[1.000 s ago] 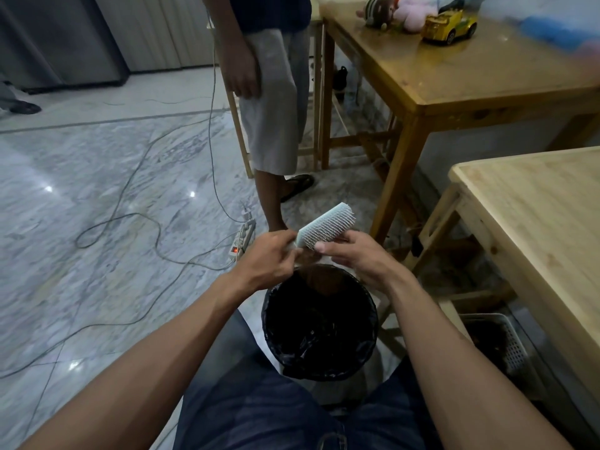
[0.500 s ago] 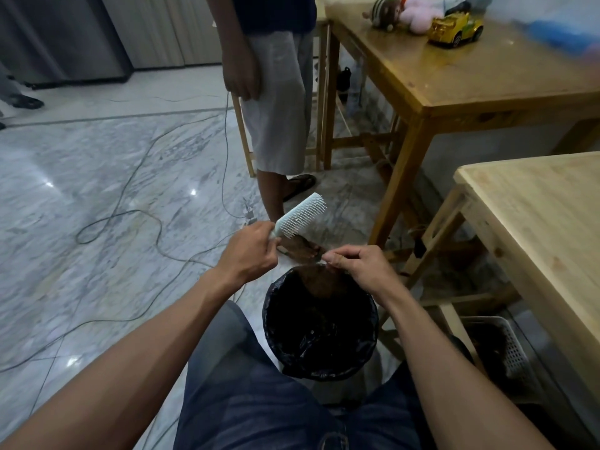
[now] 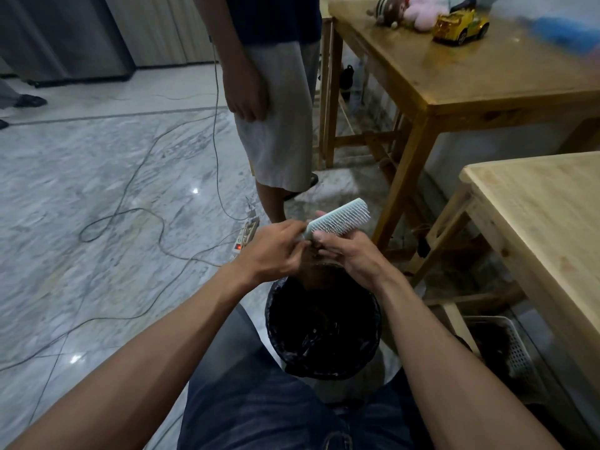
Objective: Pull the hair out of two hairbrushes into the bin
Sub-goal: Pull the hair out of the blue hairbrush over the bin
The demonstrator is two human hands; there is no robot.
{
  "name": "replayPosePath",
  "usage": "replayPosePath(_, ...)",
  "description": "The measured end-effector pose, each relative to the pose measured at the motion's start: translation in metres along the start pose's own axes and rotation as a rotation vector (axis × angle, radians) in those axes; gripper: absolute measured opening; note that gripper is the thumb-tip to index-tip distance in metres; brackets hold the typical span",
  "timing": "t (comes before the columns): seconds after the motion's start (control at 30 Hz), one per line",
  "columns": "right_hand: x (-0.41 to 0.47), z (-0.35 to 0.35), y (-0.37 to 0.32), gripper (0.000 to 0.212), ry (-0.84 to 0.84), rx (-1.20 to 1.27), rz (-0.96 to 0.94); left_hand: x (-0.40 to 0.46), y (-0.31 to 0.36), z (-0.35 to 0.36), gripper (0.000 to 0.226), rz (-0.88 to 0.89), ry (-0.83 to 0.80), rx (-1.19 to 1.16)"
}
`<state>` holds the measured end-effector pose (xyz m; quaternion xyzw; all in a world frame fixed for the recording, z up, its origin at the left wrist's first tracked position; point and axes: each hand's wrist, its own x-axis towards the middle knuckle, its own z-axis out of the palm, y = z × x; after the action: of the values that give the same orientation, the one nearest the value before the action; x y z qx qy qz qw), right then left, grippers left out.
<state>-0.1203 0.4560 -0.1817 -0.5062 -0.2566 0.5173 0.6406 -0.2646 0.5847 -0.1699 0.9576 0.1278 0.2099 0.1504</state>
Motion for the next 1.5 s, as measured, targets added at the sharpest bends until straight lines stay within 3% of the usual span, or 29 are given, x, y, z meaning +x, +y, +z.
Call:
replayPosePath(0.13,0.001,0.003,0.009,0.031,0.13,-0.062,-0.039,-0.001,-0.001,-0.002,0.014,0.005,-0.027,-0.025)
replayPosePath(0.33,0.001,0.008,0.017,0.004,0.16,-0.097,0.035,-0.007,-0.008,-0.004,0.023,-0.043,-0.127,-0.023)
replayPosePath(0.57,0.0,-0.004,0.025,0.011,0.307,-0.178,-0.002,-0.011,-0.017,-0.004,0.027,-0.103,-0.177,0.033)
replayPosePath(0.97,-0.013,-0.027,0.053,0.01,0.5,-0.366,0.127,-0.011,-0.026,0.003,0.024,-0.329,-0.053,0.063)
replayPosePath(1.03,-0.012,-0.025,0.055,0.007,0.456,-0.387,0.184,-0.01,-0.023,0.002,0.024,-0.306,-0.053,0.16)
replayPosePath(1.17,-0.01,-0.023,0.047,0.05,0.204,-0.595,0.38,-0.006,-0.022,-0.001,0.022,-0.268,-0.048,0.252)
replayPosePath(1.27,-0.007,-0.016,0.024,0.066,0.258,-0.635,0.386,-0.006,-0.02,-0.002,0.023,-0.248,-0.059,0.244)
replayPosePath(1.4,-0.001,-0.009,0.0,0.06,0.344,-0.479,0.253,-0.006,-0.018,-0.002,0.023,-0.23,-0.077,0.216)
replayPosePath(1.5,0.003,-0.002,-0.008,0.029,0.206,-0.241,0.204,-0.004,-0.013,-0.001,0.023,-0.218,-0.081,0.167)
